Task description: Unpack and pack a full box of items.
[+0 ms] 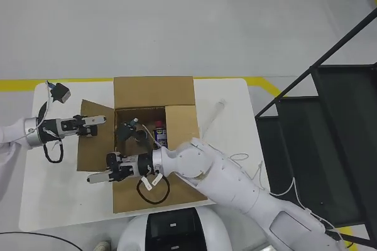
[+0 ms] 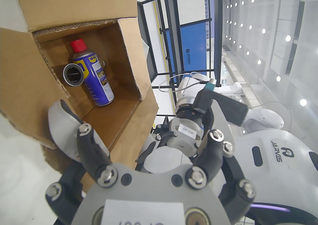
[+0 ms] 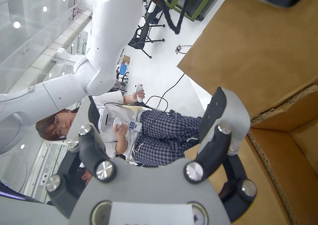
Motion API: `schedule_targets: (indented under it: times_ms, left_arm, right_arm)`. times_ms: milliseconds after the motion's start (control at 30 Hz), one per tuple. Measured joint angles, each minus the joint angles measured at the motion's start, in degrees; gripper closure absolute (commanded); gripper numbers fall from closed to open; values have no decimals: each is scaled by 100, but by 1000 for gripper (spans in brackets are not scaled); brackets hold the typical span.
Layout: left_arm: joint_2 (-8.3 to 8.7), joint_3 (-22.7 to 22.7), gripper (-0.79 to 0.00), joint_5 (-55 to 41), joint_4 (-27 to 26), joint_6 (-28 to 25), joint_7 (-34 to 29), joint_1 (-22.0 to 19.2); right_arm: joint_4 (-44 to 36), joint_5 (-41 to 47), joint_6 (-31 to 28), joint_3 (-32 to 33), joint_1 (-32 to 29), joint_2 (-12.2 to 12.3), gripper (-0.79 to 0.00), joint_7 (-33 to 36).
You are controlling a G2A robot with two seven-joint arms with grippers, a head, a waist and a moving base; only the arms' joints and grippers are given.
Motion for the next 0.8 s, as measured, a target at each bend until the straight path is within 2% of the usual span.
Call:
schedule_targets:
  times_ms: [167,333,567,800]
  left_arm:
    - [54,-241,-785,80,-72,56,83,365]
    - [66,-311,-785,138,-15,104,149,528]
    - [44,-139,-785,695,105,439,404,462]
    - [-62,221,-785,625,410,620,486,258]
  right_arm:
    - [-542,-140,86,575,-511,209,-785,75]
    - [-1006,-164,141,1155,-983,385,-785,177]
    - [-1412,27,76,1866,-1497,564,-785,277]
    - [-1603,67,32,2093,-1729,647,-785,341]
